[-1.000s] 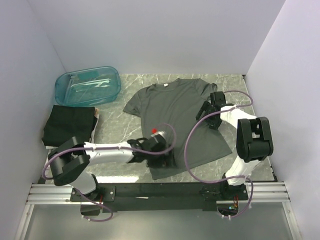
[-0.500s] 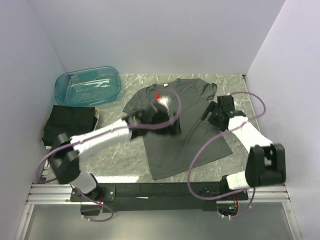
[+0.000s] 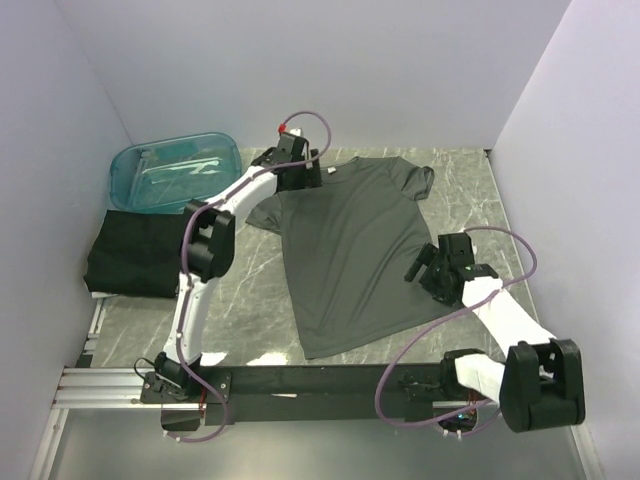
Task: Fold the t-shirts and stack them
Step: Flatten the tshirt out
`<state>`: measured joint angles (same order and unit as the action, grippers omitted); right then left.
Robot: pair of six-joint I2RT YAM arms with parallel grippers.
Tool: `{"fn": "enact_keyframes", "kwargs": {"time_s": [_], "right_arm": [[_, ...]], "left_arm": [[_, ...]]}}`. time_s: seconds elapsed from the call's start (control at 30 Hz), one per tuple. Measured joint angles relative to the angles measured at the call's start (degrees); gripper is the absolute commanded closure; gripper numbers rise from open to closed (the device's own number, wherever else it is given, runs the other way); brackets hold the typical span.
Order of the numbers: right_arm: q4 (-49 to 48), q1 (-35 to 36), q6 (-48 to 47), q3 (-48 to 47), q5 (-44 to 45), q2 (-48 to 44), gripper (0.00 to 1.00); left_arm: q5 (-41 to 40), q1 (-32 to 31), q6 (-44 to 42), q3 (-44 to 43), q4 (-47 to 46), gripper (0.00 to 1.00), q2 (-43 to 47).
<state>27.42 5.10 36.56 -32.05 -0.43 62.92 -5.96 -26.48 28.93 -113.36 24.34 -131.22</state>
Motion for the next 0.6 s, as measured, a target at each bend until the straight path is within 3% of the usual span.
{"fn": "enact_keyframes", "kwargs": {"time_s": [0.13, 0.27, 0.6], "right_arm": [[-1.49, -0.02, -0.02, -0.87, 1.55, 6.19, 0.07], [-1.6, -0.28, -0.94, -6.43, 2.62, 14.95, 0.07], [1.62, -2.8, -4.96, -28.81, 4.2, 37.18, 0.07]], "left_arm": [[-0.55, 2.67, -0.9, -1.27, 2.08, 0.01, -5.29], [-0.87, 3.93, -0.83, 5.49, -1.49, 0.01, -2.54], [3.28, 4.9, 7.54, 43.17, -12.7, 0.01, 21.57]]}}
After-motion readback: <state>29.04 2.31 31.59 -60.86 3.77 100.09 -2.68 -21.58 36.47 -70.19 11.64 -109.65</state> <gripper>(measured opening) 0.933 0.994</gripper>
